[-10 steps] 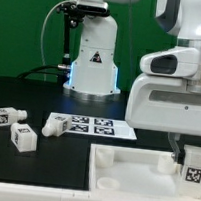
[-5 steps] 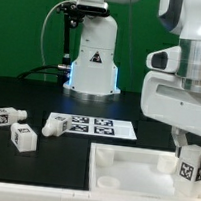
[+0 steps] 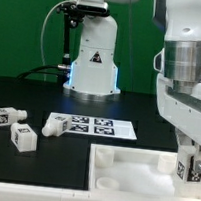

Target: Assemble square table

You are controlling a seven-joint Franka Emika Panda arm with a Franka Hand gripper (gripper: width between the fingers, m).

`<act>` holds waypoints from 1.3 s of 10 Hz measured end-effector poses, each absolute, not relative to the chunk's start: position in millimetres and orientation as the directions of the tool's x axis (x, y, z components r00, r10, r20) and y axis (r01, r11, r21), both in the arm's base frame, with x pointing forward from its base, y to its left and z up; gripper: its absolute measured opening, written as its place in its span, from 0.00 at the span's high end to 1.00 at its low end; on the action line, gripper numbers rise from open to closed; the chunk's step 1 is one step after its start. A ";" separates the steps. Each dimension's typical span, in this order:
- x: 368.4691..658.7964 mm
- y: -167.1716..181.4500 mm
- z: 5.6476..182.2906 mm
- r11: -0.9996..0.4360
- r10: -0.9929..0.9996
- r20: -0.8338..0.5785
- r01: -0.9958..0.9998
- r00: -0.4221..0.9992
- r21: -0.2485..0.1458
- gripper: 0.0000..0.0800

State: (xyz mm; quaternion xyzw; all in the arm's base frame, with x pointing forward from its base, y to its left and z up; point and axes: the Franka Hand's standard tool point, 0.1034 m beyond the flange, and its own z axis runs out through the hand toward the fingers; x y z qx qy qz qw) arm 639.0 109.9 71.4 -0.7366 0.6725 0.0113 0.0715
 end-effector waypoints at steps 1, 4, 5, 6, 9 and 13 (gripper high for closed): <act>638.9 109.9 71.2 -0.101 -0.988 -0.112 -0.991 0.111 -0.092 0.55; 638.1 111.4 70.8 -0.515 -0.851 -0.044 -0.849 0.523 -0.116 0.23; 638.1 112.1 70.5 -0.603 -0.792 -0.032 -0.789 0.610 -0.121 0.23; 638.2 111.5 70.5 -0.634 -0.767 -0.026 -0.763 0.641 -0.122 0.19; 638.5 110.3 70.6 -0.791 -0.605 0.005 -0.600 0.796 -0.120 0.19; 643.0 108.7 72.9 -0.985 -0.168 0.088 -0.164 0.982 -0.055 0.19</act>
Offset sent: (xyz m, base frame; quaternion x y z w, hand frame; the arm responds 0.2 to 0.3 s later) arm -0.0020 0.0090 0.0042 -0.0049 0.0167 -0.4651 0.8851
